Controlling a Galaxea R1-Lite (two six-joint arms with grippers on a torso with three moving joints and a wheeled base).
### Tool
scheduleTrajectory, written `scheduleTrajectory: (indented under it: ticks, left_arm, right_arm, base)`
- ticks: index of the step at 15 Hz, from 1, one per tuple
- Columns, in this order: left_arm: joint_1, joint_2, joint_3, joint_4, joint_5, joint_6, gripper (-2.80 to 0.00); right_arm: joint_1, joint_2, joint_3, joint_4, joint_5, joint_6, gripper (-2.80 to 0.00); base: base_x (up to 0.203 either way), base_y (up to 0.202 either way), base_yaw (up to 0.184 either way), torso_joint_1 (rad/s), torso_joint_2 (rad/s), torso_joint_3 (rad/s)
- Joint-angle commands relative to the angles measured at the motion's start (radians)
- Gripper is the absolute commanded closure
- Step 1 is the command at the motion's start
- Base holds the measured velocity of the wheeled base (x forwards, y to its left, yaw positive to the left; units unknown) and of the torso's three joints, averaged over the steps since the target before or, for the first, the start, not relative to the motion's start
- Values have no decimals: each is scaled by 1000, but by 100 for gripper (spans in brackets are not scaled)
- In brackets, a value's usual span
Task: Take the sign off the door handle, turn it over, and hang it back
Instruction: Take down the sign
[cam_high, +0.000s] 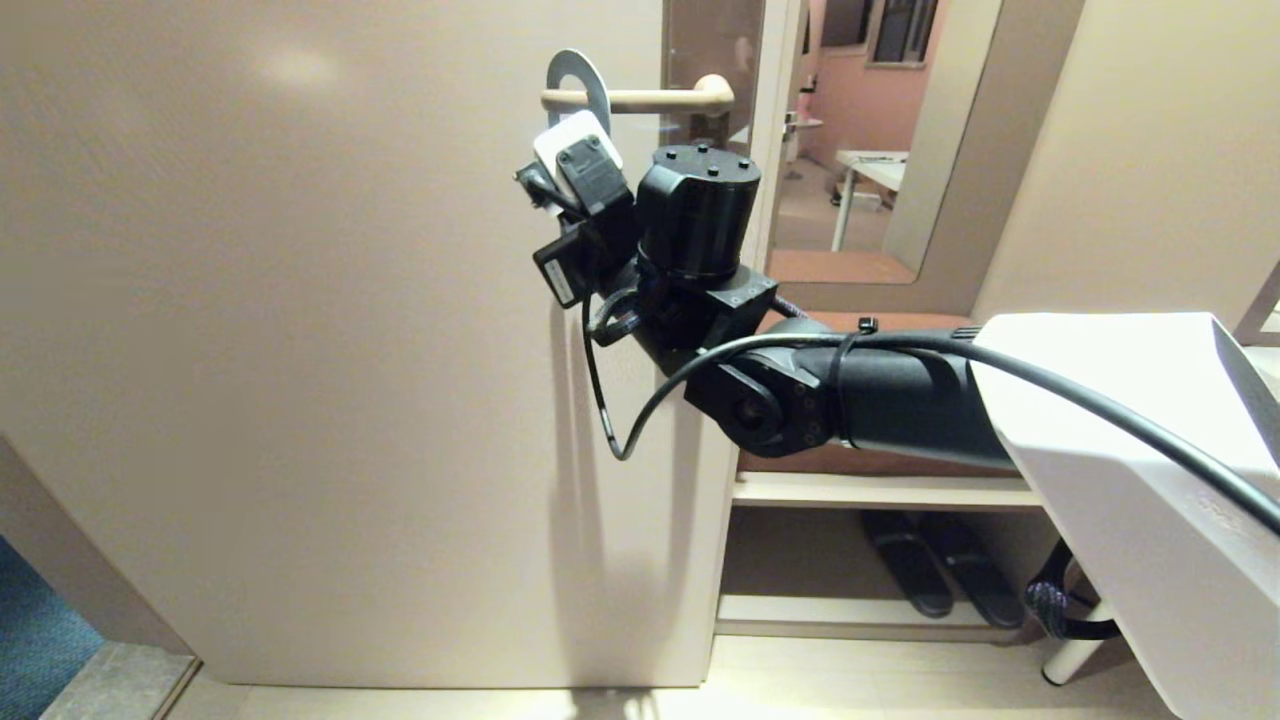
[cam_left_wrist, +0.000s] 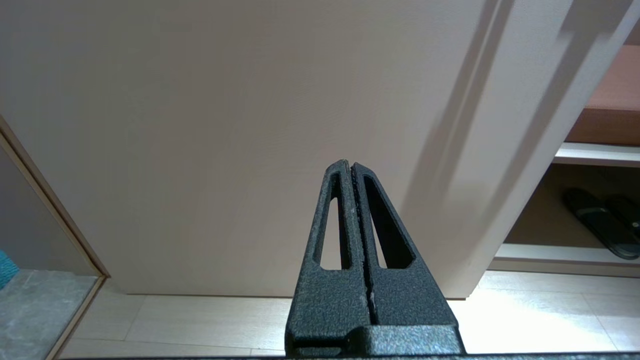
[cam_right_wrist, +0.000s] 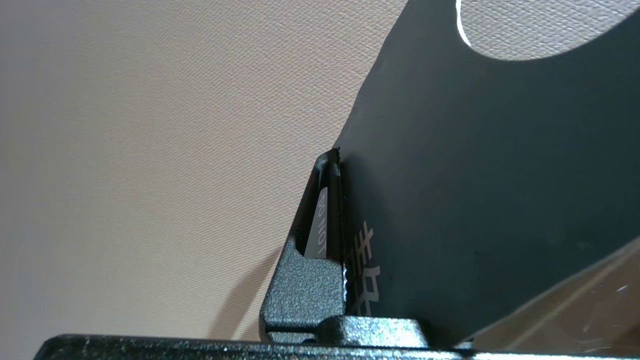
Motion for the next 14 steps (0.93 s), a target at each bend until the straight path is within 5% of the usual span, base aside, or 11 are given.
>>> scheduleTrajectory:
  ticks: [1,14]
  left_arm:
    - [0,0,0,-1,0,-1,0]
    - [0,0,0,-1,1,-1,0]
  right_arm:
    - [3,2,0,-4,-1,-3,0]
    - [16,-1,0,-15,-1,-3,0]
  base:
    - [0,0,0,0,0,0]
    - [0,0,0,0,0,0]
